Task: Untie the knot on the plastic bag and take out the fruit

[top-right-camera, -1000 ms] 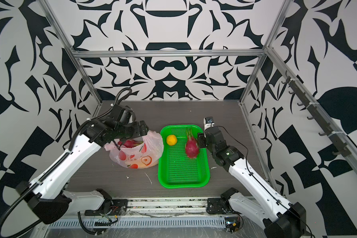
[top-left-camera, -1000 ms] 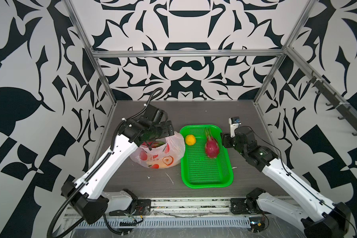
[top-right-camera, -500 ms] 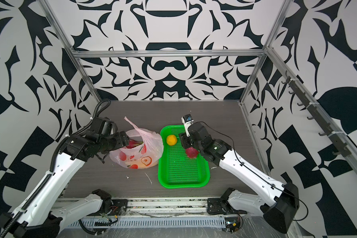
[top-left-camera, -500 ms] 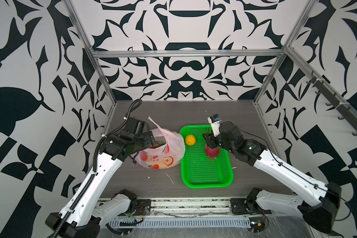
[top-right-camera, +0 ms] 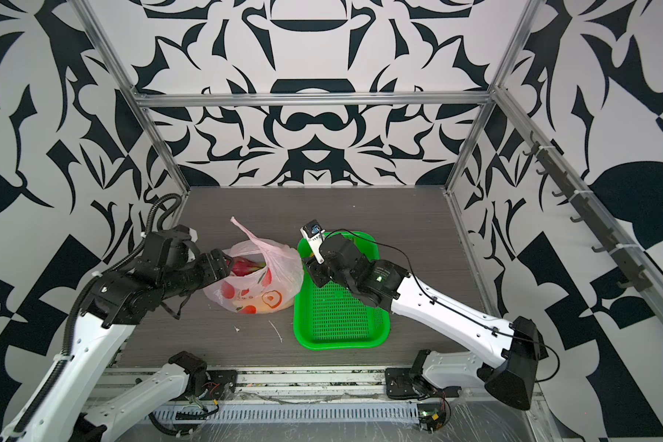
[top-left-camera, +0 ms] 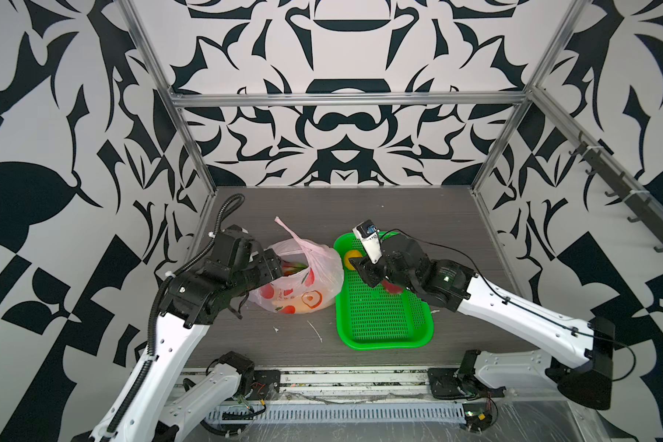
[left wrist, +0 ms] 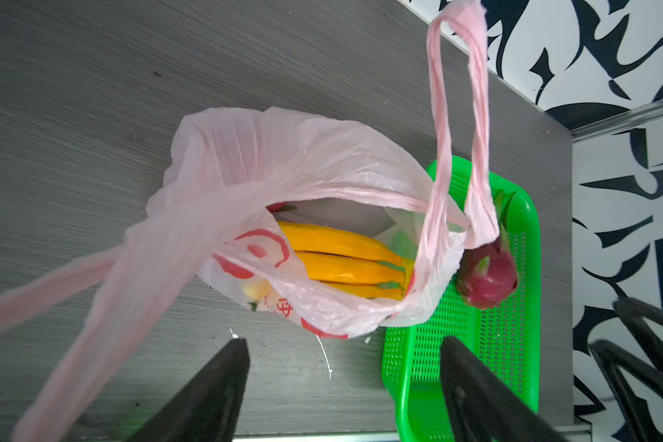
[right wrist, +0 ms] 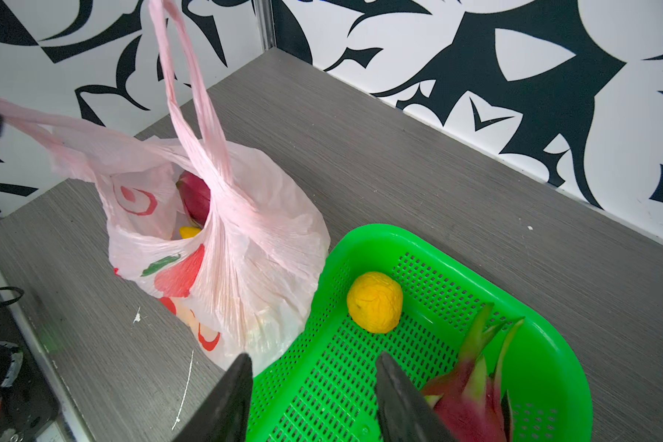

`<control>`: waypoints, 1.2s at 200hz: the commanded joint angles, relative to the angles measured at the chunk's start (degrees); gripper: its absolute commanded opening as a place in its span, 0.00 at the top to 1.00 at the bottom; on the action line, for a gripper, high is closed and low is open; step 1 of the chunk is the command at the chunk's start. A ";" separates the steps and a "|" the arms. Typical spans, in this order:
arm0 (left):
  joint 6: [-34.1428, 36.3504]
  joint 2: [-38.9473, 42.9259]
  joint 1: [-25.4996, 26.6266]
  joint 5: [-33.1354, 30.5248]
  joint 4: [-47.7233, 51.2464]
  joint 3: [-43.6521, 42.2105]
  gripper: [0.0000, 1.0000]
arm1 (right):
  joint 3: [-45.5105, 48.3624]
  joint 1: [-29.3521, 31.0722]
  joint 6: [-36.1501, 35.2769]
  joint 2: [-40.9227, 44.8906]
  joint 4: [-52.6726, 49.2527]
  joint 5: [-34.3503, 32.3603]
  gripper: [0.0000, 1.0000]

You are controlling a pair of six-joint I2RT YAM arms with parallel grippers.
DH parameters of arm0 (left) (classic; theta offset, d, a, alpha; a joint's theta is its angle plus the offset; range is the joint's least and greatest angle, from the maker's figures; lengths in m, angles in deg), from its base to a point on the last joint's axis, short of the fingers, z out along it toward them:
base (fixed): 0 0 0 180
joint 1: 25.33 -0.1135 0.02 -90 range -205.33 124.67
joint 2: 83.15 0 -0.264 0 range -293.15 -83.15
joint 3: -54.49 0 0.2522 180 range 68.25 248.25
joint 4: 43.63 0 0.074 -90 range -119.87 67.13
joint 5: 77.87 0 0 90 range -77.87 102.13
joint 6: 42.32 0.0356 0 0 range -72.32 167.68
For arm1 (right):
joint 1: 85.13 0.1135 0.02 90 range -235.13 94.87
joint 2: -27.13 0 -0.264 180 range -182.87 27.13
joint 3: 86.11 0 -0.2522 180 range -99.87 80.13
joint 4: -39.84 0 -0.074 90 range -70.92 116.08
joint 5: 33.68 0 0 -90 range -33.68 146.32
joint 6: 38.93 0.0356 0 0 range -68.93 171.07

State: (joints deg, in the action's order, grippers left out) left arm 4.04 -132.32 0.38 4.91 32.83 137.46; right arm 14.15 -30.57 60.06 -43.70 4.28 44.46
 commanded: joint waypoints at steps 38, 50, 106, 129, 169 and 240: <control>-5.42 5.44 -0.23 -0.18 12.33 -4.60 0.17 | -3.20 -0.07 -2.05 -0.18 3.26 -0.06 0.45; -6.08 6.72 -0.23 -2.54 13.12 -4.65 0.17 | -2.88 -0.07 -2.14 -0.14 3.64 0.25 0.45; -1.36 6.22 -0.23 -14.08 3.29 -7.16 0.16 | -3.47 -0.07 -2.83 -1.56 3.29 4.06 0.45; 1.80 2.71 -0.23 -18.31 -0.44 -7.15 0.16 | -4.30 -0.03 -3.19 -2.26 2.68 5.22 0.45; 6.96 -1.53 -0.23 -22.07 -7.81 -7.73 0.16 | -7.29 1.25 -5.13 -4.28 0.70 7.30 0.46; 12.32 -8.39 -1.89 -25.35 -14.23 -9.38 0.16 | -13.46 8.17 -8.02 -9.73 -1.62 6.94 0.48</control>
State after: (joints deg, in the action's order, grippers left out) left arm 13.90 -140.56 -0.12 -18.30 21.53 129.50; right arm 4.21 -24.05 53.35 -51.76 2.94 51.06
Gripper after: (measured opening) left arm 0.871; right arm 0.529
